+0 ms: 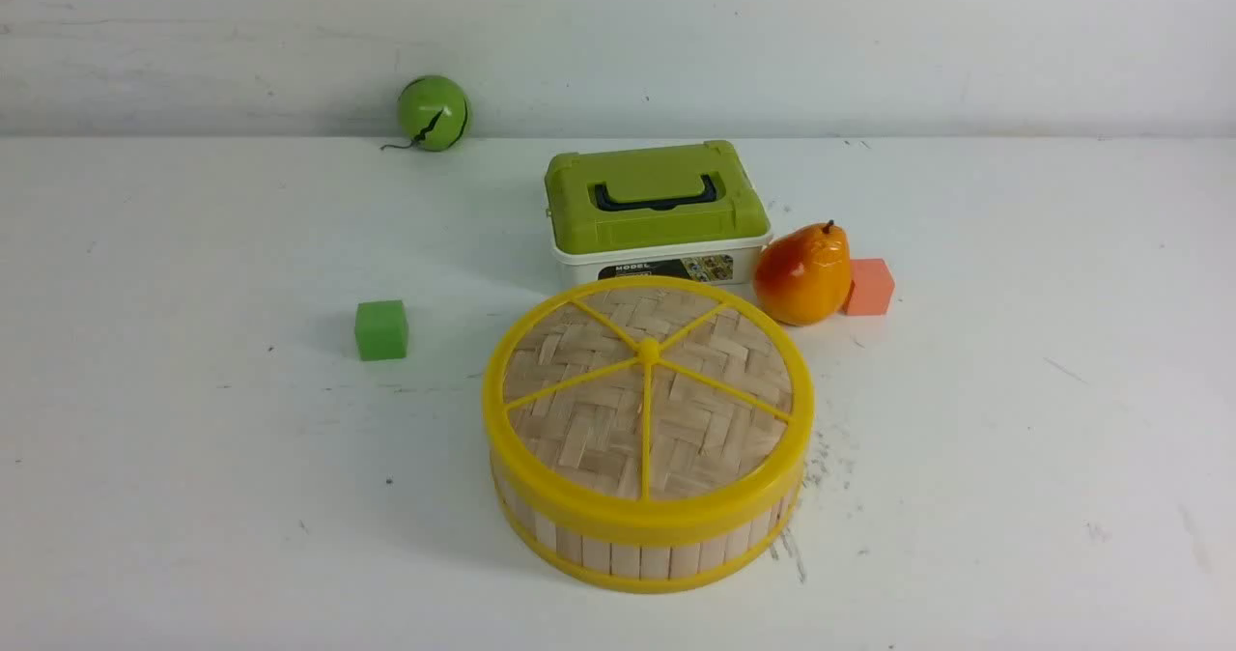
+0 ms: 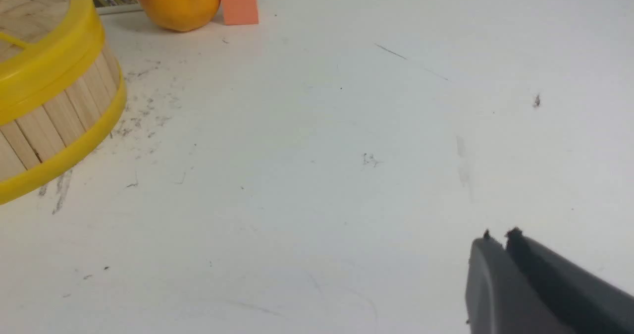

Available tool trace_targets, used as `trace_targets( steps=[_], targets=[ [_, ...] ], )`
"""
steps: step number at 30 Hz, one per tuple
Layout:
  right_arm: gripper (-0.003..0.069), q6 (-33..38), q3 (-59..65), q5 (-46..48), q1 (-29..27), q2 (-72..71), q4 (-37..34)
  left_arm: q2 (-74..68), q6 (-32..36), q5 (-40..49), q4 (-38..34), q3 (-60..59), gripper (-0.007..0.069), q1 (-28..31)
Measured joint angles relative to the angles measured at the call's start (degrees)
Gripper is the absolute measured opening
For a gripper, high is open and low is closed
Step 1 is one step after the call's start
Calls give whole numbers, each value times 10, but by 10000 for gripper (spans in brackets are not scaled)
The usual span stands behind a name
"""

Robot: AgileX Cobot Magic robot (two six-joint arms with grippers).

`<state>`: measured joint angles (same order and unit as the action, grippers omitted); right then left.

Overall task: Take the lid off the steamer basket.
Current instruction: Use the right arm to lift the lid of the steamer

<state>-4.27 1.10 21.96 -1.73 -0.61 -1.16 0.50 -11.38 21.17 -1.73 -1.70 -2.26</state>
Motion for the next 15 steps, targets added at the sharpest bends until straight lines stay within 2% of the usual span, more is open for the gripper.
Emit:
trace_targets(
  steps=[15],
  targets=[
    [52, 0, 0, 0, 0, 0, 0, 0, 0, 0, 0, 0, 239, 0]
  ],
)
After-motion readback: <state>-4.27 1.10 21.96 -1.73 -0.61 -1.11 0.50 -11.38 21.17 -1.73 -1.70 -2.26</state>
